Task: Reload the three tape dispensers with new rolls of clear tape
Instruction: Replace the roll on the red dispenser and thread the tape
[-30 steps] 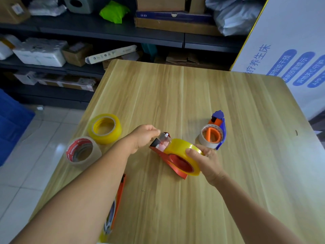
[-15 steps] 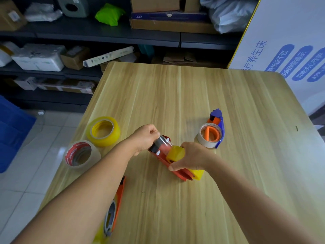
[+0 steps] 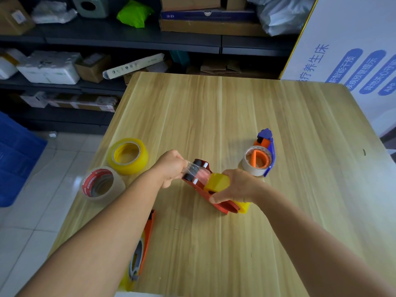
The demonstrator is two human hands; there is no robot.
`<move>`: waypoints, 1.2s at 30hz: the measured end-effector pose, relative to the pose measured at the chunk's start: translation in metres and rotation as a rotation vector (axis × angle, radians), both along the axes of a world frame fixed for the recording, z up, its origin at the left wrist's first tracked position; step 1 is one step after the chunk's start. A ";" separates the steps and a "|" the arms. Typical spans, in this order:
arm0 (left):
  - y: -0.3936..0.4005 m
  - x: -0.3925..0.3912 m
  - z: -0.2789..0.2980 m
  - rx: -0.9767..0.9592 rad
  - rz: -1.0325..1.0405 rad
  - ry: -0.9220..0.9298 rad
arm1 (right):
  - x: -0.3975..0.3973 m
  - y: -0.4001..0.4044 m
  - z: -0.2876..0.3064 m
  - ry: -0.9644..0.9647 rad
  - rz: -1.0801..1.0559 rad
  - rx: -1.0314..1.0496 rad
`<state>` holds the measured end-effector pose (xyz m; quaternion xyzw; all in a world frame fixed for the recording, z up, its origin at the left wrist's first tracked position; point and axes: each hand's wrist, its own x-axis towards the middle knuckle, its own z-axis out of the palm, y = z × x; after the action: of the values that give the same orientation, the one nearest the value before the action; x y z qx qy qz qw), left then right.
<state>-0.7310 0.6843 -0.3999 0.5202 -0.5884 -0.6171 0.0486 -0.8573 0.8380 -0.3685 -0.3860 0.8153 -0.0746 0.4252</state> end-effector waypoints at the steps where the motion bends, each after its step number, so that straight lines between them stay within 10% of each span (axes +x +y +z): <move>1: 0.001 -0.001 0.001 0.027 0.035 0.010 | 0.001 0.000 0.001 0.011 0.009 0.003; 16: 0.016 -0.008 0.026 -0.121 -0.020 0.014 | 0.038 -0.002 -0.009 0.630 0.204 -0.020; 36: 0.006 -0.036 0.115 -0.371 -0.084 0.141 | 0.018 0.000 0.030 0.279 -0.186 -0.346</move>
<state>-0.7670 0.6903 -0.2853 0.4331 -0.7084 -0.5342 0.1590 -0.8390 0.8383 -0.3382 -0.3830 0.8732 -0.1979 0.2274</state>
